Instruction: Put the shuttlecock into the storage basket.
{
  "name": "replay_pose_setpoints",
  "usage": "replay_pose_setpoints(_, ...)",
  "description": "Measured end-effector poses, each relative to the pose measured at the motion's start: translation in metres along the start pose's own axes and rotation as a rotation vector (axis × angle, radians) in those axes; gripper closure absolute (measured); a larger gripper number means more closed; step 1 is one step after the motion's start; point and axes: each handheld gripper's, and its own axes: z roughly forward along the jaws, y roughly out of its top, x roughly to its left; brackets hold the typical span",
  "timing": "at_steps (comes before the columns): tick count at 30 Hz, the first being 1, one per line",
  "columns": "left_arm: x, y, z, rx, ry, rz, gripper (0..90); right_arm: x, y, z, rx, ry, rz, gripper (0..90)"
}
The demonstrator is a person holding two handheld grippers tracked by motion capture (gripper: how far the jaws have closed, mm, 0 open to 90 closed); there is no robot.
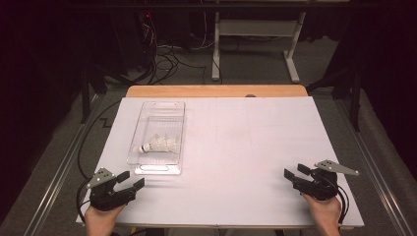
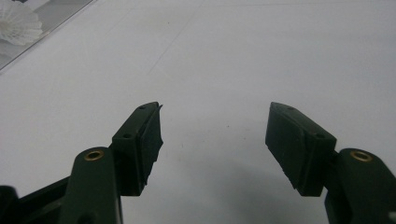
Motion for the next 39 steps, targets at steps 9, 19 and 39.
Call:
replay_pose_setpoints(9, 0.000, 0.000, 0.000, -0.001, -0.001, 0.001, 33.0, -0.003, -0.004, -0.004, -0.008, 0.002, 0.010, 36.0)
replay_pose_setpoints(19, 0.001, 0.000, -0.001, -0.003, -0.008, -0.006, 33.0, -0.005, -0.007, -0.009, -0.015, 0.001, 0.019, 35.5)
replay_pose_setpoints(39, 0.001, 0.000, -0.001, -0.003, -0.012, -0.006, 32.9, -0.006, -0.009, -0.012, -0.020, 0.006, 0.032, 35.3)
